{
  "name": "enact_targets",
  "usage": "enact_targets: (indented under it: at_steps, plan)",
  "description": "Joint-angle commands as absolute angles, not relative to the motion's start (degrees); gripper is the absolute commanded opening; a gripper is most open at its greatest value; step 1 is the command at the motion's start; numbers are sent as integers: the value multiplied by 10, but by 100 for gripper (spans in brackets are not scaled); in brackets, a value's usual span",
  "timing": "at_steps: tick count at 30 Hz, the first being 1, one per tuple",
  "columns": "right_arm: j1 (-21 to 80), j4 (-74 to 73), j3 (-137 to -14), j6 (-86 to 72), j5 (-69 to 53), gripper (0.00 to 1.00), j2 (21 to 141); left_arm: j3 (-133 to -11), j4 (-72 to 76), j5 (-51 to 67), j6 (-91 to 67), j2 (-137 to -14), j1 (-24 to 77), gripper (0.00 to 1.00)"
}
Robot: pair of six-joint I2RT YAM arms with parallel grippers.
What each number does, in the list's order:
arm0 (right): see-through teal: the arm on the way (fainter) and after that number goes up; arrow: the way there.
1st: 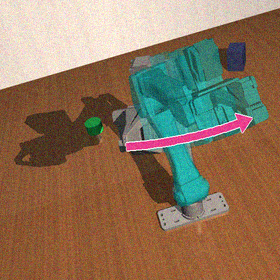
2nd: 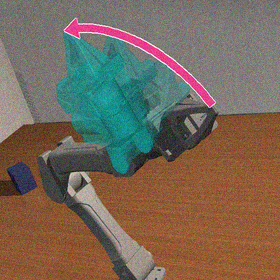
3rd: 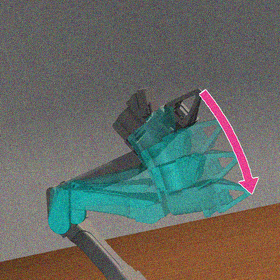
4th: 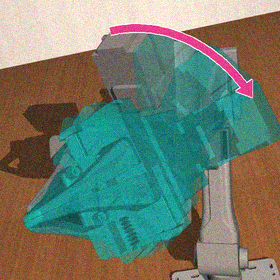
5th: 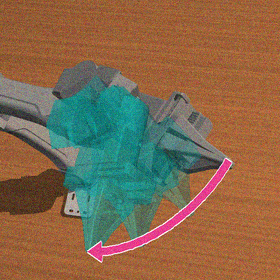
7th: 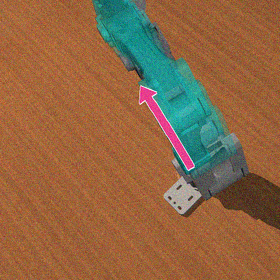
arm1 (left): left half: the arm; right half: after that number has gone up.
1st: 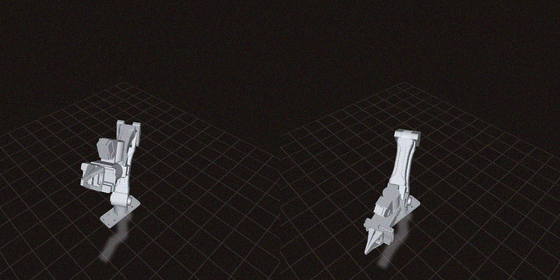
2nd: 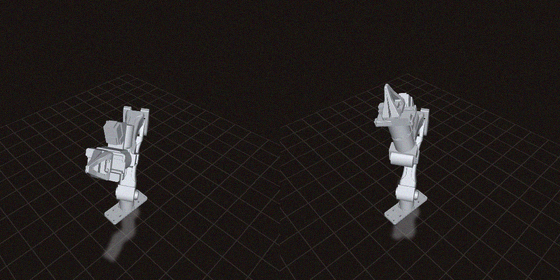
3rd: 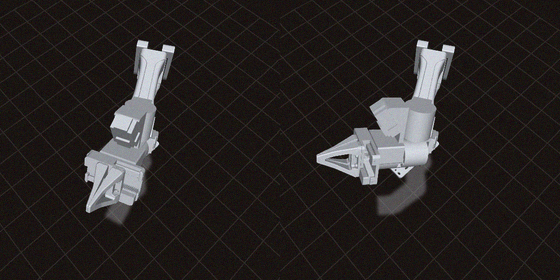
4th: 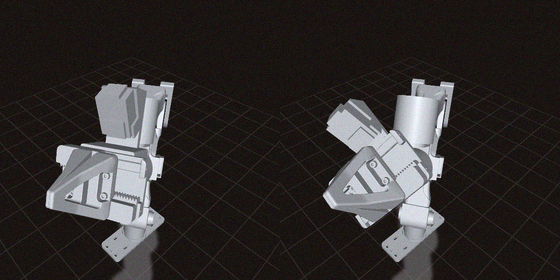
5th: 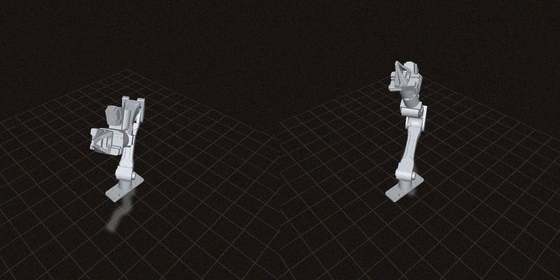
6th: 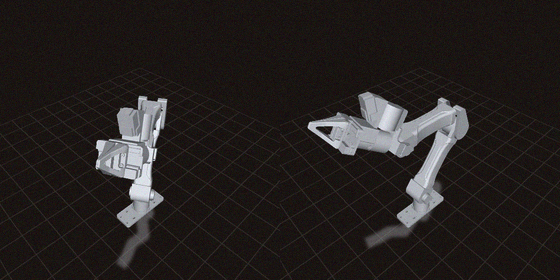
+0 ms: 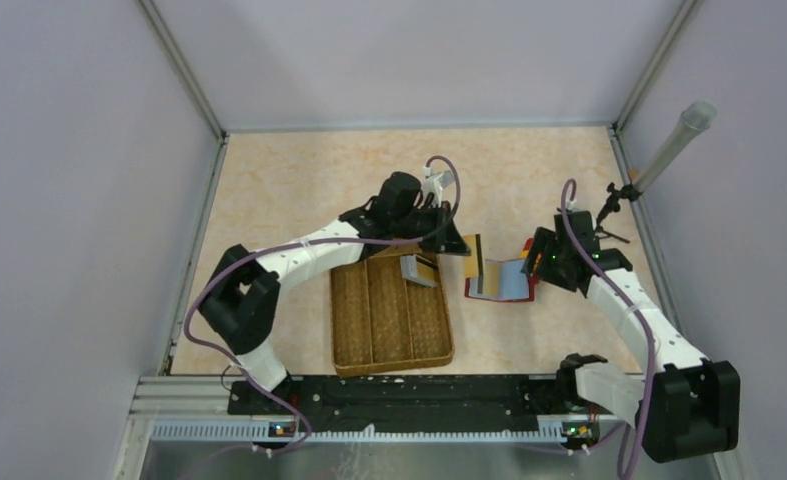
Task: Put the credit cards into the card holder
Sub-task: Insert the credit card into the card holder.
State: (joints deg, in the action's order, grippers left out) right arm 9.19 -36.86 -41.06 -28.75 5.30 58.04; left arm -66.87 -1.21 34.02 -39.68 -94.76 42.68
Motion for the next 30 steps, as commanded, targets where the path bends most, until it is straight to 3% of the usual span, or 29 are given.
enact_targets:
  at_steps: [1, 8, 21, 30]
  plan:
    - [88, -326, -392, -295, 51, 69, 630, -749, 3, 312, -409, -997, 435, 0]
    - [87, -283, -387, -273, 8, 65, 688, -819, -29, 324, -403, -1078, 437, 0]
    - [87, -275, -387, -268, 13, 27, 741, -879, -61, 382, -393, -1182, 443, 0]
    - [88, -268, -382, -268, 14, 11, 751, -890, -75, 400, -412, -1227, 452, 0]
